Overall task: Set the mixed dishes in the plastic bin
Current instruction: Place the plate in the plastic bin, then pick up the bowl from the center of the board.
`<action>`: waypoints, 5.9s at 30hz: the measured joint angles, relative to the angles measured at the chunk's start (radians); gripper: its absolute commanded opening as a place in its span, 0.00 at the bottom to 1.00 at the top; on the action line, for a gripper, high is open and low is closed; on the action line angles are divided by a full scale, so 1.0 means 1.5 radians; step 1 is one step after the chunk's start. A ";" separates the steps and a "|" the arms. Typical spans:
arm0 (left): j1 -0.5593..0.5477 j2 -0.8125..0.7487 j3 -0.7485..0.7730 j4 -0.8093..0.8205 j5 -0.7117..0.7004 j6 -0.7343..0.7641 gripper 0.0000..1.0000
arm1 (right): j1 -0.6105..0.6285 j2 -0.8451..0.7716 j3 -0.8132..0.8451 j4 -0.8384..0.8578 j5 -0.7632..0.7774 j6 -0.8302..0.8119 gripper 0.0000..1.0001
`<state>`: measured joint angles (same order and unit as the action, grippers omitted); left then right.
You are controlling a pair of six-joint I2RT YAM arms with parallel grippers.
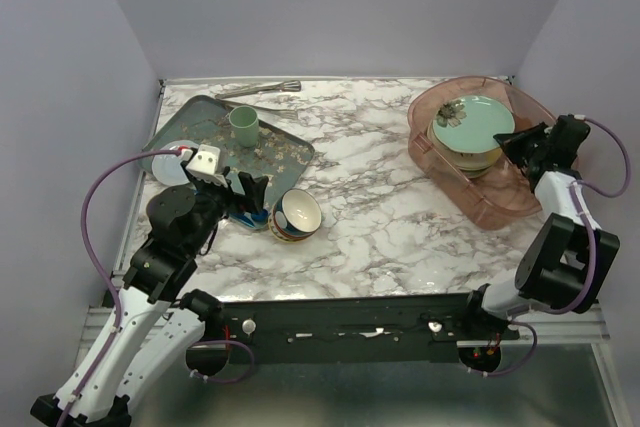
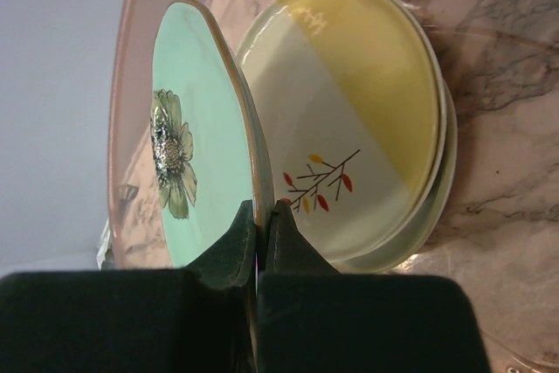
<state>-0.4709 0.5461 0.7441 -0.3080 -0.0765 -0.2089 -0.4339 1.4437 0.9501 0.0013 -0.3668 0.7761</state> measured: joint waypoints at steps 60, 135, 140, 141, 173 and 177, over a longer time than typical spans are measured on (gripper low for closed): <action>0.022 -0.004 0.000 0.001 0.001 0.002 0.99 | 0.102 0.123 0.119 -0.097 0.200 -0.178 0.81; -0.156 0.179 0.123 -0.209 -0.009 -0.189 0.99 | 0.107 -0.335 -0.054 0.073 -0.560 -0.402 0.96; -0.256 0.277 0.170 -0.284 -0.143 -0.201 0.99 | 0.107 -0.335 -0.056 0.073 -0.565 -0.396 0.96; -0.270 0.294 0.177 -0.298 -0.166 -0.205 0.99 | 0.107 -0.335 -0.056 0.073 -0.566 -0.396 0.96; -0.307 0.586 0.268 -0.410 -0.391 -0.198 0.20 | 0.107 -0.330 -0.057 0.073 -0.570 -0.390 0.96; -0.308 0.586 0.271 -0.409 -0.394 -0.196 0.09 | 0.107 -0.329 -0.057 0.073 -0.570 -0.389 0.96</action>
<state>-0.9325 1.4254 1.1511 -0.9218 -0.6670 -0.5034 -0.2741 0.9501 0.8646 0.1112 -1.2217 0.1932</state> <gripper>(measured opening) 0.168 0.957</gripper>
